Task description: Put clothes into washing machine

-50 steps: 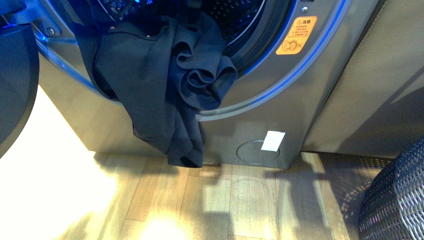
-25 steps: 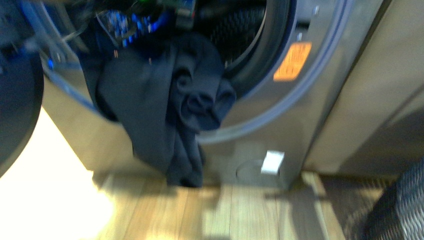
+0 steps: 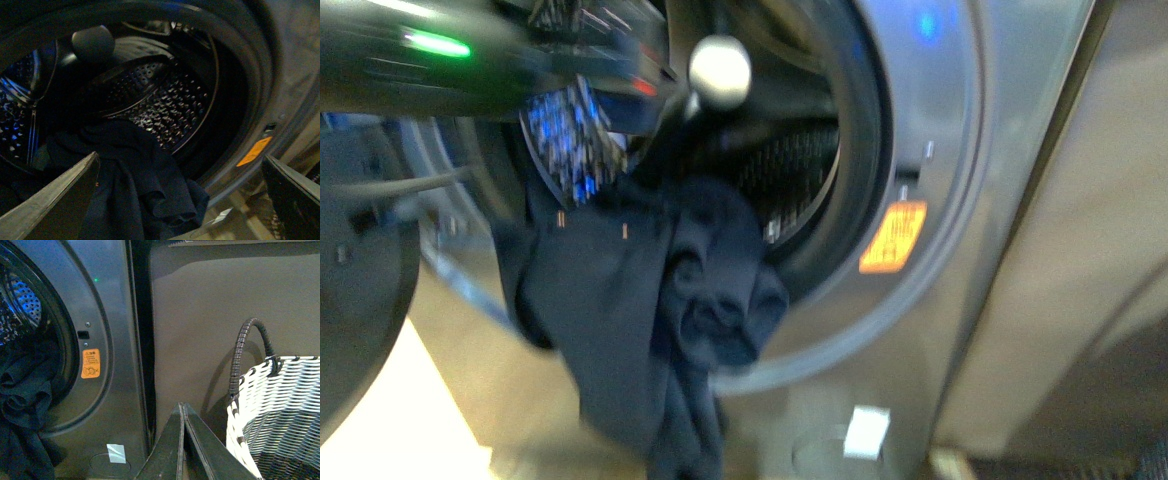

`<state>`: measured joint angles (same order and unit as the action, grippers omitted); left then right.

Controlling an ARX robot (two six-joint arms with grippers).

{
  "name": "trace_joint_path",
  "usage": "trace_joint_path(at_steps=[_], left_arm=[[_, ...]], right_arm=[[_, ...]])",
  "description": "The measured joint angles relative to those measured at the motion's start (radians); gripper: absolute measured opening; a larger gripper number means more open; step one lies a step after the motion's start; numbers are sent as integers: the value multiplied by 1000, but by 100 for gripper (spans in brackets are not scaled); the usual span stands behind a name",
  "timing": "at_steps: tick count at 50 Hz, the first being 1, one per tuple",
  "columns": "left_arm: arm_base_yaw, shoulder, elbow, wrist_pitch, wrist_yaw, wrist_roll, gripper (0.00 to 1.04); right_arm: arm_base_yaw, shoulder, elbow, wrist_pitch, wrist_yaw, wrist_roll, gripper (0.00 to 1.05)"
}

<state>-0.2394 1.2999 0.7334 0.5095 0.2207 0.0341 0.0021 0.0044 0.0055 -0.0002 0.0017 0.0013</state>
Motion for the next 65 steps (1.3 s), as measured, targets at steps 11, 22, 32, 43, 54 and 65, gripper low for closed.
trace_joint_path(at_steps=[11,22,32,43,54,65], left_arm=[[-12,-343,-233,-42,-440,-26,67],[65,-459,-412,2,-390,-32,26],[117,-562,-522,6,-340,-35,4],[225,-693,-615,-24,-224,-36,4],[238,-787,-659,-76,-220,-36,4],[238,-874,-686,-134,-221,-35,4]], right_arm=[[0,0,0,0,0,0,2],[0,0,0,0,0,0,2],[0,0,0,0,0,0,2],[0,0,0,0,0,0,2],[0,0,0,0,0,0,2],[0,0,0,0,0,0,2]])
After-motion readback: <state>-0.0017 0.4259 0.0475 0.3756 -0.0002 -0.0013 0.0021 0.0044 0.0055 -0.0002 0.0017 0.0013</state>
